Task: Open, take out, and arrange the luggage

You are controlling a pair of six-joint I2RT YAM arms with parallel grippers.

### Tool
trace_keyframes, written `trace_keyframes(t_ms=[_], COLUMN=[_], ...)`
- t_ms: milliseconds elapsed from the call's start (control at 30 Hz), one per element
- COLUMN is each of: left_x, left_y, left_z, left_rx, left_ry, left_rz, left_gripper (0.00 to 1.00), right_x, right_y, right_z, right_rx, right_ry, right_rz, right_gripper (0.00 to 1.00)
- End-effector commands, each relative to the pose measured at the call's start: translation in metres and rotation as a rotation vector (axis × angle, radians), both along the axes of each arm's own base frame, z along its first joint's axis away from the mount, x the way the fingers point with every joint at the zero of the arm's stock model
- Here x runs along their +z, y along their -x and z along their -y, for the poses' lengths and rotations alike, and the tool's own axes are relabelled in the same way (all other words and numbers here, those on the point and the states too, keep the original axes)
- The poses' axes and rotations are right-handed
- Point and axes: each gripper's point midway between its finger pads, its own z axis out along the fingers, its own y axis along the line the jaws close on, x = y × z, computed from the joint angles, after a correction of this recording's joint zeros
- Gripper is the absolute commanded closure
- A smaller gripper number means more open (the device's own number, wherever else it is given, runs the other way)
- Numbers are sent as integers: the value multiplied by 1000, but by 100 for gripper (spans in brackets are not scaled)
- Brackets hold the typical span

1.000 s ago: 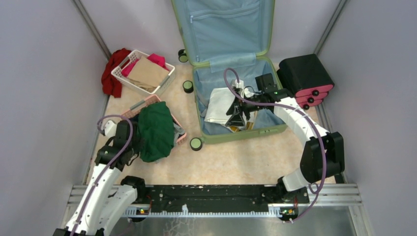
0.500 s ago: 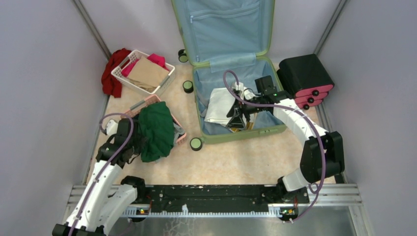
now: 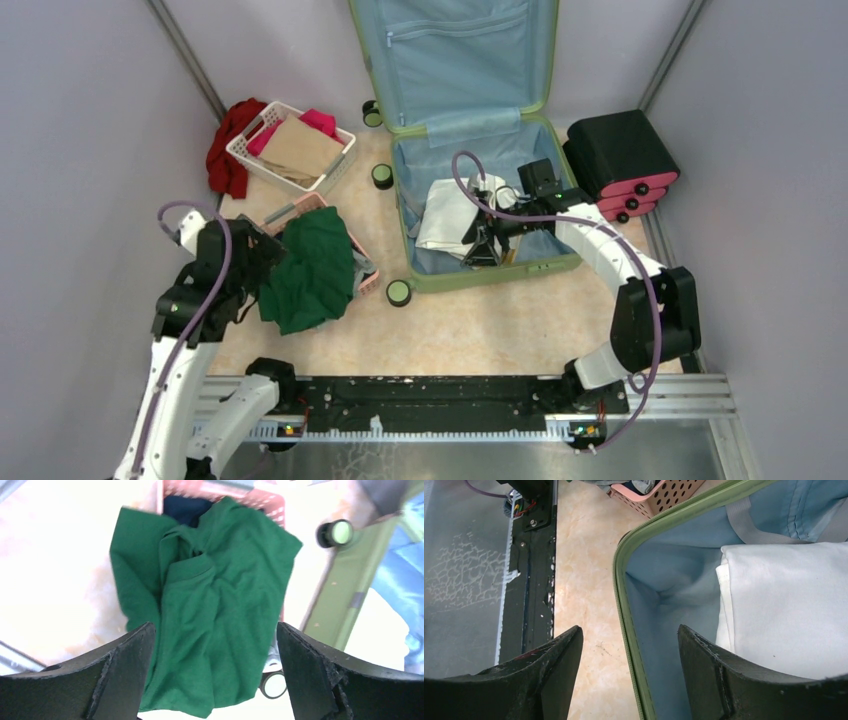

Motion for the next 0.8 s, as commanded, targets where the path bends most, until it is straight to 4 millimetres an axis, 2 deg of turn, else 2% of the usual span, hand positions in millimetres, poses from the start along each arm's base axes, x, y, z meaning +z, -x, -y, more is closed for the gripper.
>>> trace_keyframes(t_ms=[0,100,167,233,367,433,500,633,767], left_x=[43,71,84,77,38,16,-9,-56,-86], left_y=[-9,-25,-37,-51,-85,-103,-119,-138,-147], left_z=[12,56,74,86,100,95,77,56,70], left_rx=[-241,-550,-644,-693,-721,-678,-564,-439,-506], left_ry=[-125,-153,-154,-134,-86,-101,-138,-190,-171], left_rz=[126,300,395,382,248,168,56,-173,-288], left_gripper=[2,1,1,1,1,2,13,14,11], right_x=[13,12,12,13,16,16,17,17,16], right_y=[5,5,4,3,0,-2,-2,-2,-1], right_z=[-1,0,2,5,11,13,14,15,15], right_rx=[39,40,33,23,3,-4,-6,-4,-1], right_ry=[-33,-33,-33,-37,-49,-51,-55,-59,-56], right_rz=[77,81,86,92,103,101,103,105,105], right_gripper=[31,31,31,31,31,31,31,31,31])
